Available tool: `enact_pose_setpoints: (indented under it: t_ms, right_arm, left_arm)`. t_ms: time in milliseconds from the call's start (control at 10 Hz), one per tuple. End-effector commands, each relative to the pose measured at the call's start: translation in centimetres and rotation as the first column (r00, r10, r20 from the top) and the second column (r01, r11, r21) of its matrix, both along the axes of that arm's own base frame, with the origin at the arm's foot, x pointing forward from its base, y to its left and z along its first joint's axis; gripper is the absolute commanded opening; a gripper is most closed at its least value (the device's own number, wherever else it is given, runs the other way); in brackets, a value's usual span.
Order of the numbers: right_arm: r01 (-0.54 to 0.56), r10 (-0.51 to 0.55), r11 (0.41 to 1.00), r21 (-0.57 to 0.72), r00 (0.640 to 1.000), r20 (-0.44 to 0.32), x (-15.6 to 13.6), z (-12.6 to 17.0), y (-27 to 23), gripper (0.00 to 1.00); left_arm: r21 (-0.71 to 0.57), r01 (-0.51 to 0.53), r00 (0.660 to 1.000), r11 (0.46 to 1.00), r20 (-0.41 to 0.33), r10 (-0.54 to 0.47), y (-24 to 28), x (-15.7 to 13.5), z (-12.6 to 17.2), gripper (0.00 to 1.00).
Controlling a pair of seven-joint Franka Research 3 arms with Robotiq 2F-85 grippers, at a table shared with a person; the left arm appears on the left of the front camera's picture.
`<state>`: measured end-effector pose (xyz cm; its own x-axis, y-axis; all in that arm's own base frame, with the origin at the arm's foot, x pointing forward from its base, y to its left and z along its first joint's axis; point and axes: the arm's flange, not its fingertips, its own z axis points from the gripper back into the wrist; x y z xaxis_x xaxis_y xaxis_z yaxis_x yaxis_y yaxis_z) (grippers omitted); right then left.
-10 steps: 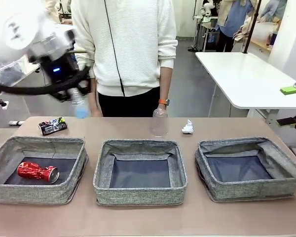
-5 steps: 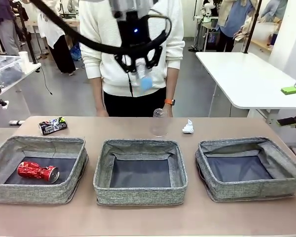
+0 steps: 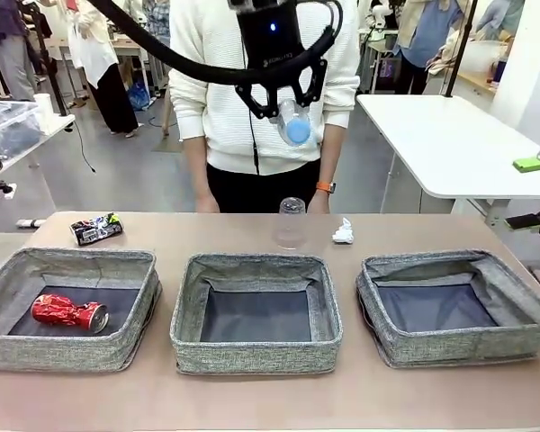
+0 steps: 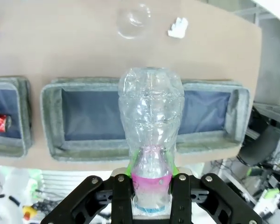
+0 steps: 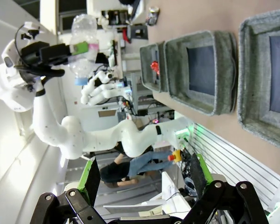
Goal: Sort the waste into the appropriate baskets.
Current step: Pick up the waste item pointed out by the person.
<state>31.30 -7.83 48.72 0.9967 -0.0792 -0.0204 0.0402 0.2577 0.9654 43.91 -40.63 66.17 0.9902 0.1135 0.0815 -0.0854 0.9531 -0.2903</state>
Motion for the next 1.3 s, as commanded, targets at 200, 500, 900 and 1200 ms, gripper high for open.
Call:
enact_pose_setpoints:
  t_ms: [200, 500, 900, 1200]
  right_arm:
    - [0.001, -0.001, 1.000, 0.008, 1.000, -0.007, 0.0, 0.5, 0.0, 1.00]
    - [0.001, -0.001, 1.000, 0.008, 1.000, -0.007, 0.0, 0.5, 0.0, 1.00]
    - [0.001, -0.001, 1.000, 0.008, 1.000, -0.007, 0.0, 0.5, 0.0, 1.00]
    - [0.001, -0.001, 1.000, 0.008, 1.000, -0.007, 0.0, 0.5, 0.0, 1.00]
  left_arm:
    - [-0.034, 0.040, 0.997, 0.999, -0.063, -0.042, 0.8, -0.1, 4.3, 0.22]
    - [0.036, 0.007, 0.995, 0.999, -0.096, -0.004, 0.8, -0.1, 6.5, 0.22]
    - [0.033, 0.019, 0.995, 0.999, -0.096, -0.016, 1.7, -1.0, 5.4, 0.22]
    - [0.033, 0.019, 0.995, 0.999, -0.096, -0.016, 1.7, -1.0, 5.4, 0.22]
